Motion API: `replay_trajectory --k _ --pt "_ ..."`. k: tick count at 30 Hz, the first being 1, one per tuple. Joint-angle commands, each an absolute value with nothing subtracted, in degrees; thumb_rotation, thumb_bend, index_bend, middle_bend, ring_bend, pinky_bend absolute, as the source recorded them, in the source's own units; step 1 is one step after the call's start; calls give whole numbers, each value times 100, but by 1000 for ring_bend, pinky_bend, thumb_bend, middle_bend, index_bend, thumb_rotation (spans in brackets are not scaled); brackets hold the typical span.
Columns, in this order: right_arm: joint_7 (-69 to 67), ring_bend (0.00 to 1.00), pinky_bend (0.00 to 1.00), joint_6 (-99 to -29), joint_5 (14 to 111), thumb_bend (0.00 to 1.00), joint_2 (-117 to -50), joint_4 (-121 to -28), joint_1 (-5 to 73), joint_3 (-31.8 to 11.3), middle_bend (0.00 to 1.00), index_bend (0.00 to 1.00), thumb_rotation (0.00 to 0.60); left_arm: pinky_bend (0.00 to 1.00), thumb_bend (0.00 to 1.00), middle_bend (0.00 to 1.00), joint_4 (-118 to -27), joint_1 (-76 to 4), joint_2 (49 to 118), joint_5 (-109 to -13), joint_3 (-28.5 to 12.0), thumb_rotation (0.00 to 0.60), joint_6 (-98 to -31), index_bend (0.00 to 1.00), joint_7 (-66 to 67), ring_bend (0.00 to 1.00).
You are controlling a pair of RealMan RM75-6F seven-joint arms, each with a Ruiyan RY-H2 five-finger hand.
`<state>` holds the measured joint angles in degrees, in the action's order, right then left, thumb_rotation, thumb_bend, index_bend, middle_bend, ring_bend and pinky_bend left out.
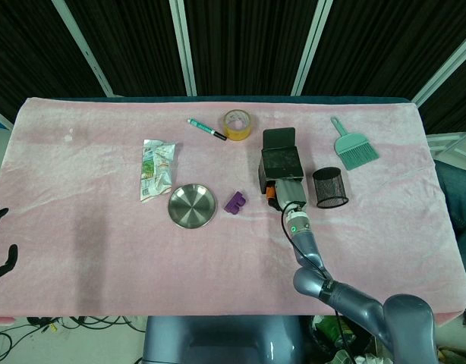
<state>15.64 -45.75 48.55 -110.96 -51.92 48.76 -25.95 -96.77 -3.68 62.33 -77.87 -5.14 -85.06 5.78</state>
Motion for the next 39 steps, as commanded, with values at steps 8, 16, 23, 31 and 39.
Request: replay_trajectory --k 8,16,23,31,39 --pt "1571 955 1000 -4574 4808 658 -11037 -5314 4820 -2431 936 1000 600 0 458 72 -9676 -375 6240 -7798 -512 600 -8502 133 593 17" --pt "1656 920 981 -5312 5139 638 -10426 -6699 4268 -2100 898 907 600 0 458 72 -9668 -386 6242 -7807 -501 600 -8477 133 605 18" --pt "1973 510 553 -5591 5014 421 -8322 -9520 3240 -1477 450 281 600 0 458 72 -9696 -373 6257 -7872 -479 600 -8524 133 628 17" --pt "865 282 280 -6353 6822 322 -6473 -11212 1979 -691 161 134 600 0 458 72 -9704 -351 6269 -7892 -489 600 -8589 133 627 18" --pt "579 120 199 -8575 9164 198 -6654 -9878 638 183 13 45 600 0 458 72 -9690 -351 6283 -7920 -485 600 -8606 133 656 17"
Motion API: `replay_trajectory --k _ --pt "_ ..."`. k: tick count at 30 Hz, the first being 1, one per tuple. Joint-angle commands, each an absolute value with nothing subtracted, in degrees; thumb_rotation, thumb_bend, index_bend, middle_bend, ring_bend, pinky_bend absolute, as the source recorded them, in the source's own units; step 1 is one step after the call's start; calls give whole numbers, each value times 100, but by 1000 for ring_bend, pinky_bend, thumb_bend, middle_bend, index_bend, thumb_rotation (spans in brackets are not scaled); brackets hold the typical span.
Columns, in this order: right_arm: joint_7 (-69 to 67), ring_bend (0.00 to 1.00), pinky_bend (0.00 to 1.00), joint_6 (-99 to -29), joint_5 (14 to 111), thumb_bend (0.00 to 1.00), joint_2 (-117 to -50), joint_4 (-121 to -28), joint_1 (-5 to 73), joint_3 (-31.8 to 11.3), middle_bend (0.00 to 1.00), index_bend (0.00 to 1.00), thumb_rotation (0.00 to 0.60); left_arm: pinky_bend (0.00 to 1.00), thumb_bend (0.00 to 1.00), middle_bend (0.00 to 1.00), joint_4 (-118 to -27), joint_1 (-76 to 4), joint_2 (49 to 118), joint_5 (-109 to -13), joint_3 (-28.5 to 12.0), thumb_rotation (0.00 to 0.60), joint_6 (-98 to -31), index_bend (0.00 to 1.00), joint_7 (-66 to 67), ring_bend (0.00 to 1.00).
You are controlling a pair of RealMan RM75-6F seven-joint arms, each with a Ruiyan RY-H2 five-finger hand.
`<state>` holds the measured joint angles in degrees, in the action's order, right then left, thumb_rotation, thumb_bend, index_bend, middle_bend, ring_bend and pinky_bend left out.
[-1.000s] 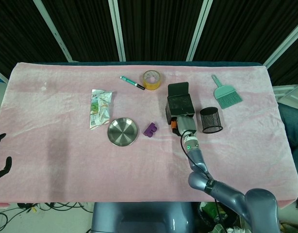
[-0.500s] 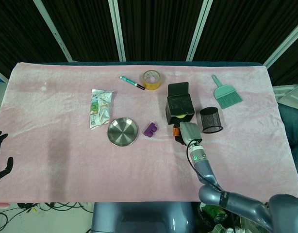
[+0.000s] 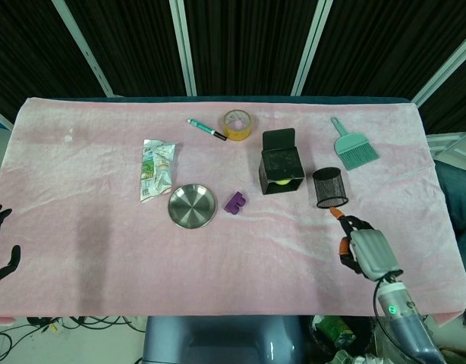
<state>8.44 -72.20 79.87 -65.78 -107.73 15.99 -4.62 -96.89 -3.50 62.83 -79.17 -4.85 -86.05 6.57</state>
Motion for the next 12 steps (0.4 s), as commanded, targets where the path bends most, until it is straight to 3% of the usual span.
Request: replay_trajectory --k 1,12 --pt "595 108 194 -8714 9244 184 -6735 -9693 554 217 5 41 600 0 458 72 -9690 -352 6281 -7927 -484 600 -8605 133 654 17" --pt "950 77 176 -9340 9430 132 -7257 -8435 254 76 0 27 600 0 456 66 -9799 -311 6218 -8075 -354 600 -8615 130 801 17"
